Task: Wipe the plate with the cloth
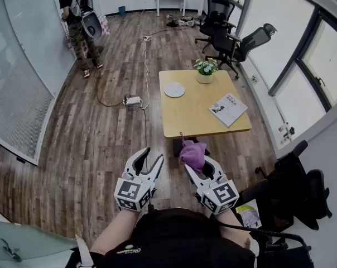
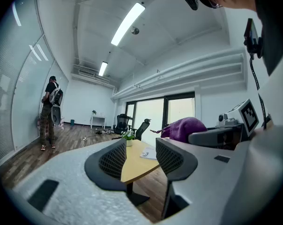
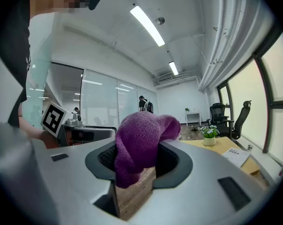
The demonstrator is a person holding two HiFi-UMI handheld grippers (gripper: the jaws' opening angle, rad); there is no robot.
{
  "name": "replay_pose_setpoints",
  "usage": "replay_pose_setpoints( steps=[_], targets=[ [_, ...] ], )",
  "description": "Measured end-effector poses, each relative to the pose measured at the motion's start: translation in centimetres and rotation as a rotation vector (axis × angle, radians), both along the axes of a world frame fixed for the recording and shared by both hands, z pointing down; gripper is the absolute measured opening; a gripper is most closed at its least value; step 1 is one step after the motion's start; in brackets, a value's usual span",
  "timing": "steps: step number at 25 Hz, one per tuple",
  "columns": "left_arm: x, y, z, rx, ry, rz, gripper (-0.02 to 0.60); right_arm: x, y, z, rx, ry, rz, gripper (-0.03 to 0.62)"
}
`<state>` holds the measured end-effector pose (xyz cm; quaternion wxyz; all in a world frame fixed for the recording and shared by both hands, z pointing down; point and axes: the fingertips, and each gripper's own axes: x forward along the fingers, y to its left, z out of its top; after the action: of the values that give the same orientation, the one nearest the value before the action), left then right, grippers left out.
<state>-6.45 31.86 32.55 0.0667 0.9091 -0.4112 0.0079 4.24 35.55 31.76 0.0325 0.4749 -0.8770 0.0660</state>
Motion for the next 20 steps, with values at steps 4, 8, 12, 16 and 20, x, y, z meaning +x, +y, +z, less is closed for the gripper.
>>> replay_pose_setpoints(
  steps=[4,8,12,16,20],
  targets=[
    [0.0,0.4,-0.1,0.0,-0.003,0.008,0.192,-0.3,0.2,0.0,0.0,0.002,0.002,0.16],
    [0.0,0.7,0.2,-0.003,-0.003,0.021,0.192,-0.9,0.3,0.4,-0.008,0.007,0.001,0.16],
    [-0.4,0.7,0.1,-0.006,-0.002,0.03,0.192,-1.5,0.2,0.0,-0.014,-0.034,0.0,0.16],
    [-0.9,0.4,0.3,-0.001,-0.002,0.046,0.192,-1.6,-0.4,0.1,-0.01,-0.036,0.027,0.16],
    [-2.1,0.2,0.3,0.001,-0.003,0.066,0.192,-3.0,-0.7,0.2,0.001,-0.022,0.038,0.16]
  ],
)
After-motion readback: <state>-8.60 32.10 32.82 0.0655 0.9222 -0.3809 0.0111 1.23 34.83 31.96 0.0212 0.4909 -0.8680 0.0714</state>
